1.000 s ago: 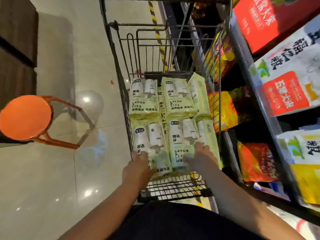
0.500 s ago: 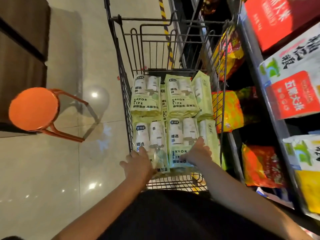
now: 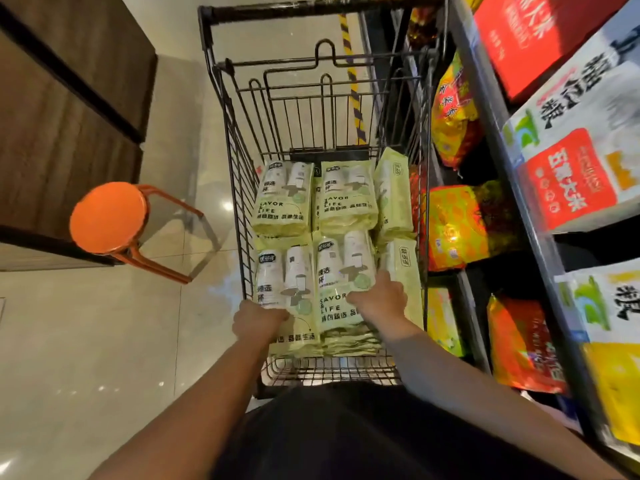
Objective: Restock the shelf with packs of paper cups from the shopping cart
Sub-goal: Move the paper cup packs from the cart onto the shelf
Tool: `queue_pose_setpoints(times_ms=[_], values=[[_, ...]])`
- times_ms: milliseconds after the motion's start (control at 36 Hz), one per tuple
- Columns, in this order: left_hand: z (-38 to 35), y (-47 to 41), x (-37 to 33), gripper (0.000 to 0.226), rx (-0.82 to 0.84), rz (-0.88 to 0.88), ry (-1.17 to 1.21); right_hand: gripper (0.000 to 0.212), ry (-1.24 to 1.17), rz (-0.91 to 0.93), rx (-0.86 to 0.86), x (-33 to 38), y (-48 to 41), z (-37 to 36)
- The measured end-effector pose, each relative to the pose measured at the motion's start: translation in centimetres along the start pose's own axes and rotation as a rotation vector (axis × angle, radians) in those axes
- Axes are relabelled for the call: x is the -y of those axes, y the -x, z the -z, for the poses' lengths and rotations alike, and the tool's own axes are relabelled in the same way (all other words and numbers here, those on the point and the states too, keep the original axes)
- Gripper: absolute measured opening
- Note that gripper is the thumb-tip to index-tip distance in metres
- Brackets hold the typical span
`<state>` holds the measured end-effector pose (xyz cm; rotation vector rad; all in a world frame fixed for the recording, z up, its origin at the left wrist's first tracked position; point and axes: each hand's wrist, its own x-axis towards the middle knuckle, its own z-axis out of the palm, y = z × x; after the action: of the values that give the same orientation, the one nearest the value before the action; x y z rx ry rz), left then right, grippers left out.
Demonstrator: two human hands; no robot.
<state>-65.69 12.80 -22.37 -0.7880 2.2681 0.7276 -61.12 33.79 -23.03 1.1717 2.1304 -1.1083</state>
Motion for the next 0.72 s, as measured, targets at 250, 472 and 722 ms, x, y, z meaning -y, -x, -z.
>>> queue_pose_setpoints(times_ms=[250, 472, 722], values=[[-1.6, -1.3, 1.0, 0.089, 0.017, 0.118, 0.016, 0.094, -0.030, 0.016, 0.063, -1.7, 0.2, 0.7], [-3.3, -2.9, 3.8, 0.076, -0.013, 0.209, 0.090, 0.104, 0.008, 0.039, 0.076, -2.6, 1.5, 0.6], [-2.5, 1.3, 3.1, 0.088, 0.010, 0.128, 0.140, 0.104, -0.028, 0.120, 0.093, -3.1, 1.6, 0.3]])
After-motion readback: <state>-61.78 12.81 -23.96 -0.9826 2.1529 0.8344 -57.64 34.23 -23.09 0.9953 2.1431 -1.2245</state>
